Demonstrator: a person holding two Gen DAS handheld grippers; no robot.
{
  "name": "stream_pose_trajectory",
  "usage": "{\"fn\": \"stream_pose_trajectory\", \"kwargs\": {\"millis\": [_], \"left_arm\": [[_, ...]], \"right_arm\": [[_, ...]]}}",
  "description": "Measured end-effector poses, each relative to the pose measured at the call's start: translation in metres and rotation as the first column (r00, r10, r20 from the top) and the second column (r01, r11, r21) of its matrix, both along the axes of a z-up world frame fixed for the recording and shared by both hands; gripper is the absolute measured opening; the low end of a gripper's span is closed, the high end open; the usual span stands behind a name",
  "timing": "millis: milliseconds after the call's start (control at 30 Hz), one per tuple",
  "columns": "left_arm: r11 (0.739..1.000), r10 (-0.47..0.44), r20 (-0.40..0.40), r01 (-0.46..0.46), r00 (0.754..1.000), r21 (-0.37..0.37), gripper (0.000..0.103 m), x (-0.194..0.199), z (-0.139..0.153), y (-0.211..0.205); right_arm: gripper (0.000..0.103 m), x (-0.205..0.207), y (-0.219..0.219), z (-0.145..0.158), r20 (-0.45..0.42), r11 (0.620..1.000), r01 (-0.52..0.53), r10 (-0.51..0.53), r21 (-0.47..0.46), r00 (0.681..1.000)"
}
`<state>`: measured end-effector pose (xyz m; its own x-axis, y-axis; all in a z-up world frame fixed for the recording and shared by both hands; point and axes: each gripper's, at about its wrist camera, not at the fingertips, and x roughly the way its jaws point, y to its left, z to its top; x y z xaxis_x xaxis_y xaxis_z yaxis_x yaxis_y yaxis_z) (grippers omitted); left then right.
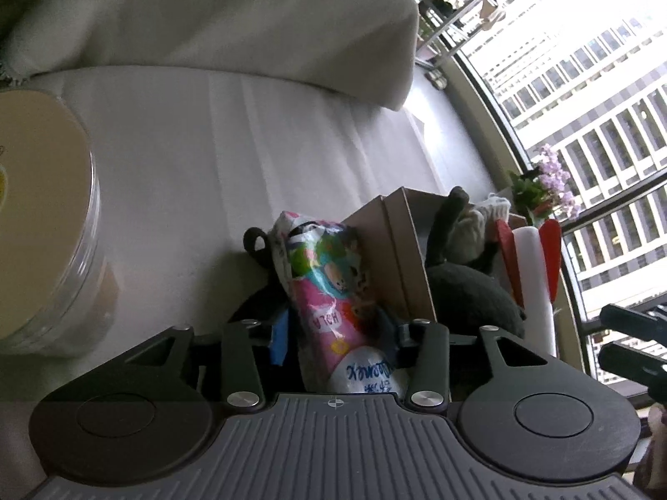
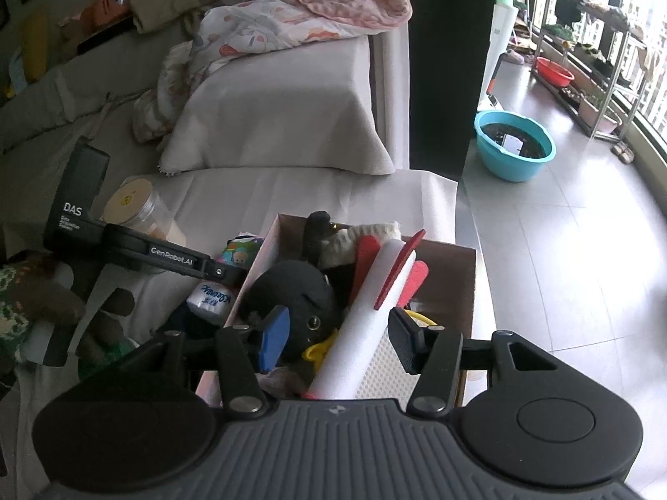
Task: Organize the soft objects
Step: 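Grasp the colorful tissue packet beside the box with the left tool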
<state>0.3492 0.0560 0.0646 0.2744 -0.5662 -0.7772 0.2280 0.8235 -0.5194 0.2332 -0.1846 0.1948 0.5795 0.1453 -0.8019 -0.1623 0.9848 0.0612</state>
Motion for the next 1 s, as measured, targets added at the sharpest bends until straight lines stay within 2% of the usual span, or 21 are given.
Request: {"fn": "stream_pose_trajectory", "kwargs": {"millis": [167,233,300,333,400,500,567,600,733,867,1000], "left_arm": [[0.999,-0.013,-0.001,0.013,1.0,-0.039,0.046,-0.005,0.01,0.005],[0.997,-0.021,0.023,0.023,1.0,-0.072,0.035,-0.01,0.02,0.008],[0.992,-0.034,0.016,0.036,0.999,-0.119,0.034,-0.012,0.024,0.011],[0.99,-0.041,0.0,0.04,0.999,-0.136,0.046,-0.011,0.024,0.01],[0.993,-0.055,-0.02,0.052,0.998,-0.11,0.054,-0.008,0.02,0.004],[0.998,-0.03,-0.048,0.027,0.998,-0.055,0.053,0.003,0.015,0.001],[0.999,-0.041,-0.072,0.041,0.997,0.002,0.045,0.007,0.009,-0.004],[0.999,-0.043,-0.067,0.044,0.997,0.009,0.03,0.007,0.008,-0.004],[0.997,-0.058,-0.043,0.056,0.997,-0.049,0.023,-0.001,0.014,0.0],[0.996,-0.08,0.053,0.081,0.995,-0.027,0.022,-0.024,0.029,0.016],[0.998,-0.048,0.15,0.054,0.988,-0.037,0.021,-0.056,0.048,0.056]], "right_arm": [[0.053,-0.001,0.0,0.0,0.004,1.0,-0.011,0.011,0.003,1.0],[0.053,0.0,0.0,0.001,0.009,1.0,-0.012,0.012,0.003,1.0],[0.053,0.001,0.001,0.002,0.013,1.0,-0.009,0.009,0.007,1.0],[0.053,0.002,0.002,0.003,0.015,1.0,-0.007,0.007,0.01,1.0],[0.053,0.003,0.005,0.004,0.018,1.0,-0.008,0.008,0.015,1.0],[0.053,0.001,0.009,0.005,0.02,1.0,-0.015,0.014,0.016,1.0],[0.053,-0.001,0.012,0.007,0.027,1.0,-0.016,0.016,0.011,0.999],[0.053,-0.002,0.013,0.009,0.033,1.0,-0.016,0.016,0.008,0.999],[0.053,-0.002,0.021,0.014,0.057,1.0,-0.013,0.013,-0.011,0.998],[0.053,0.002,0.035,0.012,0.046,0.999,-0.036,0.036,-0.017,0.998],[0.053,0.012,0.06,0.005,0.023,0.996,-0.078,0.079,-0.035,0.997]]}}
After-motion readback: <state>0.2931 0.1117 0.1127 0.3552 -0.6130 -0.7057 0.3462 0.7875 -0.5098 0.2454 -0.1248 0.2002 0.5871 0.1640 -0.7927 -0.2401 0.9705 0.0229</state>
